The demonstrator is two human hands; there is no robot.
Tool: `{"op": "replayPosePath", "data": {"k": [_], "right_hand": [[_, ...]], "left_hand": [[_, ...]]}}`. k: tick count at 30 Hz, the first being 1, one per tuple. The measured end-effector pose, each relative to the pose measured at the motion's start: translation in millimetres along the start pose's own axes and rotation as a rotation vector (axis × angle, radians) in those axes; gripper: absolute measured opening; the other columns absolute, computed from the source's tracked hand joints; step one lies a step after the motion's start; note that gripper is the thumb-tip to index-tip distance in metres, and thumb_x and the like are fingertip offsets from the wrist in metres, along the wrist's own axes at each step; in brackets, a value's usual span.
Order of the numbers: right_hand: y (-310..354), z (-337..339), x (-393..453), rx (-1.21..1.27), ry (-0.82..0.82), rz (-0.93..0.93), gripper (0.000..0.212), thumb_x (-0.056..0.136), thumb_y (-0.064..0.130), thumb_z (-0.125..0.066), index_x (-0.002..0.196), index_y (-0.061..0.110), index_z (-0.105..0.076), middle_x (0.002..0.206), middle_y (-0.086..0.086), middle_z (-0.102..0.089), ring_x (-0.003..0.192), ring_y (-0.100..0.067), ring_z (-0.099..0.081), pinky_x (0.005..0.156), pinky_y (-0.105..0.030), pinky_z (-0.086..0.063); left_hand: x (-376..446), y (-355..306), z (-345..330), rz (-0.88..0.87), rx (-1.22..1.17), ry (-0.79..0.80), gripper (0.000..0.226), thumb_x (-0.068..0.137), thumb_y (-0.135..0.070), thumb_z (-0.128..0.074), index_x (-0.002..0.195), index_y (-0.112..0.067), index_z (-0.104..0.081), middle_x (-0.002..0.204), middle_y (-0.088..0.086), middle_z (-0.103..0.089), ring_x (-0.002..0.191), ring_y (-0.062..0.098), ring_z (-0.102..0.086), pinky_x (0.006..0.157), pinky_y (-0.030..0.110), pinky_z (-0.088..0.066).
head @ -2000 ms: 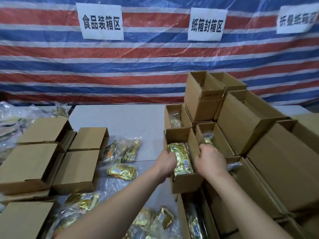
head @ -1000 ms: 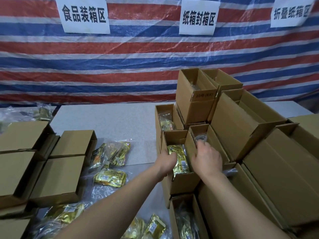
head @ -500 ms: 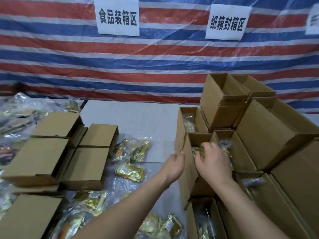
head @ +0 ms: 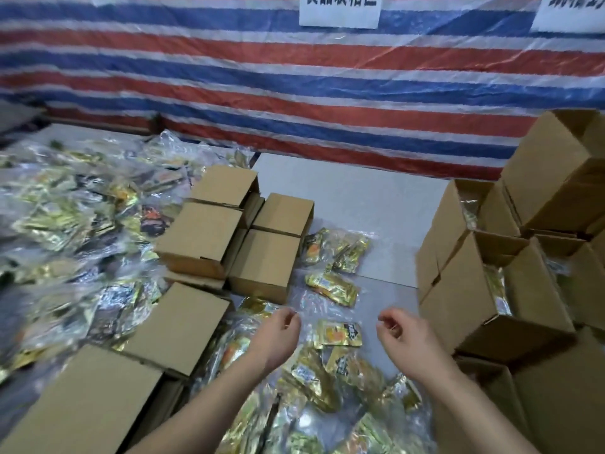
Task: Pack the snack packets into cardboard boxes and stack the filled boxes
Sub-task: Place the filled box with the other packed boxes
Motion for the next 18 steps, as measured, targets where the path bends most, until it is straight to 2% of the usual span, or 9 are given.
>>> {"op": "replayPosePath", "data": {"k": [2,5,7,9,11,13,15,17,18], "right_hand": [[1,-18,-7,-0.006,0.065,-0.002,0.010,0.095,0.032,-0.060,0.089,0.040,-0.058,0.088,0.016,-0.062,0.077,0.004,-0.058,0.067,-0.012,-0.041],[3,-35,-15,-0.042,0.118,-0.005,0.017,0.095,0.032,-0.060,0.083,0.042,-0.055,0.085,0.015,-0.062,0.076,0.006,-0.058,0.063,-0.009,-0.040],[7,-42,-19,-0.067,0.156,-0.009,0.014,0.094,0.032,-0.060,0.085,0.041,-0.055,0.085,0.014,-0.062,0.076,0.004,-0.057,0.062,-0.010,-0.039],[13,-45,-20,-0.067,0.178,-0.008,0.009,0.095,0.032,-0.059,0.091,0.039,-0.056,0.089,0.014,-0.061,0.078,0.003,-0.057,0.064,-0.011,-0.038],[20,-48,-17,-0.067,0.188,-0.002,0.006,0.096,0.032,-0.059,0.095,0.037,-0.057,0.092,0.015,-0.060,0.082,0.001,-0.057,0.067,-0.014,-0.041],[32,-52,-12,-0.066,0.183,0.016,0.005,0.097,0.032,-0.058,0.097,0.037,-0.057,0.095,0.016,-0.060,0.087,0.000,-0.057,0.075,-0.020,-0.046],[46,-57,-2,-0.078,0.190,0.026,0.016,0.099,0.033,-0.056,0.115,0.032,-0.057,0.113,0.013,-0.060,0.107,-0.007,-0.058,0.093,-0.025,-0.046],[59,-59,8,-0.079,0.211,0.006,0.047,0.100,0.036,-0.054,0.144,0.024,-0.043,0.140,0.007,-0.049,0.131,-0.012,-0.046,0.108,-0.027,-0.036],[68,-60,13,-0.075,0.222,0.003,0.056,0.100,0.036,-0.053,0.152,0.022,-0.034,0.149,0.005,-0.042,0.138,-0.013,-0.040,0.111,-0.028,-0.032]], "left_hand": [[-9,24,5,0.023,0.042,-0.006,0.025,0.101,-0.027,-0.044,0.079,-0.022,-0.054,0.079,-0.003,-0.059,0.081,0.024,-0.058,0.074,0.035,-0.046],[-15,51,13,0.060,0.149,-0.027,0.019,0.099,-0.029,-0.044,0.099,-0.022,-0.061,0.102,0.003,-0.067,0.097,0.026,-0.063,0.086,0.035,-0.051],[-11,60,26,0.041,0.237,-0.099,0.030,0.100,-0.029,-0.044,0.119,-0.014,-0.062,0.119,0.007,-0.065,0.108,0.025,-0.061,0.091,0.033,-0.048],[0,61,49,-0.002,0.291,-0.219,0.036,0.100,-0.029,-0.045,0.126,-0.008,-0.057,0.128,0.011,-0.059,0.115,0.026,-0.056,0.097,0.036,-0.045],[18,61,78,-0.013,0.360,-0.321,0.046,0.100,-0.032,-0.048,0.138,-0.007,-0.049,0.142,0.011,-0.051,0.130,0.026,-0.048,0.111,0.038,-0.038],[40,63,106,0.029,0.486,-0.344,0.065,0.100,-0.043,-0.045,0.153,-0.008,-0.030,0.158,0.011,-0.032,0.147,0.026,-0.029,0.122,0.040,-0.019],[63,67,128,0.081,0.624,-0.330,0.083,0.098,-0.059,-0.038,0.158,-0.010,-0.009,0.165,0.011,-0.014,0.153,0.028,-0.012,0.122,0.043,-0.004],[82,75,140,0.143,0.733,-0.274,0.094,0.095,-0.069,-0.031,0.158,-0.009,0.004,0.166,0.015,-0.002,0.153,0.031,-0.003,0.121,0.048,0.001],[89,80,145,0.178,0.766,-0.252,0.097,0.094,-0.072,-0.029,0.157,-0.008,0.008,0.166,0.017,0.001,0.153,0.033,0.000,0.121,0.050,0.000]]}}
Point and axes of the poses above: each hand's wrist, its own x-axis towards the middle knuckle, its own z-axis out of the back of the hand, y = z × x, the point moved 5 cm from there along x, towards the middle knuckle
